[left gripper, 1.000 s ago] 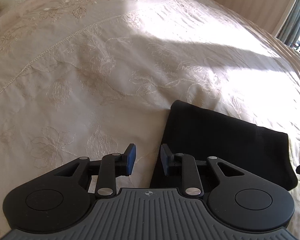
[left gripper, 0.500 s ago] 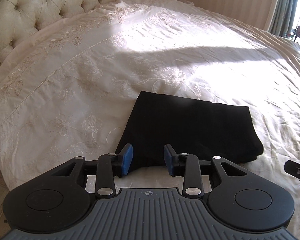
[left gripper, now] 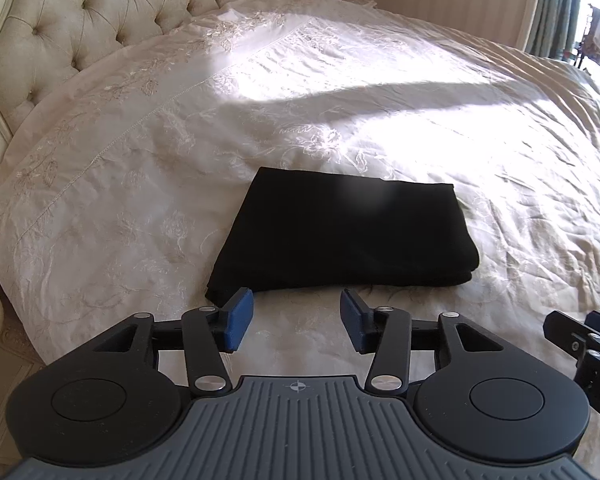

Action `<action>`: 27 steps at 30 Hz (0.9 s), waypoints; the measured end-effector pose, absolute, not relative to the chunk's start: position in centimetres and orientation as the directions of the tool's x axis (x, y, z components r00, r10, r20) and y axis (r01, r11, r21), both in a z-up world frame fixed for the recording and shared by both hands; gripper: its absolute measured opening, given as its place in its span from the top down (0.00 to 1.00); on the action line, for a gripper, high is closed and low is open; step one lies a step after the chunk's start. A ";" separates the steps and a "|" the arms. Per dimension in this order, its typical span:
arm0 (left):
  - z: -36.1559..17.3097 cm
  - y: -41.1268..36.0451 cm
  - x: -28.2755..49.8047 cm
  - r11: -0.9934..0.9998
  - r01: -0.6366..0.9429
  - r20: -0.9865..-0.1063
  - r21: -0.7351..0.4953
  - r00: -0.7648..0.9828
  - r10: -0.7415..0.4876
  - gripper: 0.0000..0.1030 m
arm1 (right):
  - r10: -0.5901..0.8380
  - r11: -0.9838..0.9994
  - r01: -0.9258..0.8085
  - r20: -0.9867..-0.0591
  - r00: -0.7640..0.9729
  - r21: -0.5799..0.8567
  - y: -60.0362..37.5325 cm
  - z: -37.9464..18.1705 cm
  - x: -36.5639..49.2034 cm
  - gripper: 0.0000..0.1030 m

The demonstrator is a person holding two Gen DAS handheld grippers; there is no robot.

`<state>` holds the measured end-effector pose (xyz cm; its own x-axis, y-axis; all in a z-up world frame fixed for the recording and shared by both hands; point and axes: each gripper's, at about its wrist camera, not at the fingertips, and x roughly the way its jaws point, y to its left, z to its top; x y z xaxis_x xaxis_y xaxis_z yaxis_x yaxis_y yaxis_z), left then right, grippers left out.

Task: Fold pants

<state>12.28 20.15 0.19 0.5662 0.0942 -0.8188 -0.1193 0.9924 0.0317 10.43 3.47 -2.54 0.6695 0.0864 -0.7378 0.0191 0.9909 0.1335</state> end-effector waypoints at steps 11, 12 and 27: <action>1.0 19.8 10.7 0.987 -0.154 -0.813 0.041 0.569 0.123 0.46 | 0.115 0.990 -0.023 -0.687 0.718 0.142 3.7 -0.7 8.5 0.49; 1.0 19.8 10.5 0.987 -0.153 -0.814 0.040 0.568 0.121 0.46 | 0.116 0.990 -0.025 -0.684 0.720 0.142 3.7 -0.6 8.3 0.49; 1.4 19.0 9.1 0.984 -0.168 -0.807 0.056 0.573 0.144 0.46 | 0.135 0.988 -0.050 -0.673 0.727 0.144 3.9 -0.2 7.0 0.49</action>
<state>9.14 19.03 1.43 0.5725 0.1436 -0.8072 -0.1678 0.9842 0.0561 7.02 3.86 -0.17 0.7270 0.1346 -0.6733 -0.0499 0.9884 0.1437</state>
